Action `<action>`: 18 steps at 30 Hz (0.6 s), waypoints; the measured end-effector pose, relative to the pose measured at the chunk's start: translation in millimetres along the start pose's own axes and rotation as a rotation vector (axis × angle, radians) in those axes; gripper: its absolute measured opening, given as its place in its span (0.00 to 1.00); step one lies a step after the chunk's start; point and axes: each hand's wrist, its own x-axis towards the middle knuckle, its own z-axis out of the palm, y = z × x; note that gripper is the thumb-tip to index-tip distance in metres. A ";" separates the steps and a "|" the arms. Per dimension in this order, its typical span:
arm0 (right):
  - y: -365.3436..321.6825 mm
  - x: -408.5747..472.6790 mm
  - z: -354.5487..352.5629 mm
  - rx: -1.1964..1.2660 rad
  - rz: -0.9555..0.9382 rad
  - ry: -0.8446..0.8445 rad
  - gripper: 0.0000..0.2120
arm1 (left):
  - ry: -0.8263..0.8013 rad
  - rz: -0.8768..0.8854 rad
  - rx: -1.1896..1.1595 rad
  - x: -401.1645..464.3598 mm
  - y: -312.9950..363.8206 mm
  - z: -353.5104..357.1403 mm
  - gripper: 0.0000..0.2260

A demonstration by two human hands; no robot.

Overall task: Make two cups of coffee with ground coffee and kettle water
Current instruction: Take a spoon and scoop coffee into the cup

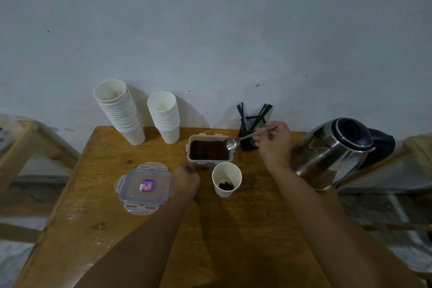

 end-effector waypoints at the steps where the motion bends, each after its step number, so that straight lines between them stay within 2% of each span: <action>1: 3.1 -3.9 4.1 -0.032 -0.036 -0.042 0.14 | 0.082 -0.029 -0.024 2.6 3.8 -3.0 0.09; 3: 9.6 -11.0 11.0 -0.102 -0.132 -0.122 0.14 | 0.176 -0.088 -0.082 10.5 10.4 -7.5 0.11; 4: 13.1 -13.6 13.2 -0.147 -0.189 -0.173 0.13 | 0.173 -0.127 -0.116 14.9 13.0 -9.8 0.12; 7: 19.9 -19.1 14.6 -0.304 -0.395 -0.340 0.06 | 0.086 -0.203 -0.166 30.9 12.2 -12.2 0.11; 9: 22.4 -19.8 14.3 -0.333 -0.477 -0.356 0.07 | 0.051 -0.241 -0.186 35.7 13.1 -13.7 0.08; 13: 26.7 -14.8 12.4 -0.375 -0.451 -0.439 0.07 | -0.003 -0.338 -0.358 40.2 16.9 -14.3 0.03; 16: 30.0 -10.4 11.7 -0.340 -0.409 -0.386 0.07 | -0.041 -0.384 -0.450 41.4 21.0 -13.4 0.04; 18: 30.2 -6.8 16.2 -0.273 -0.296 -0.325 0.06 | -0.029 -0.392 -0.489 39.1 23.4 -13.1 0.05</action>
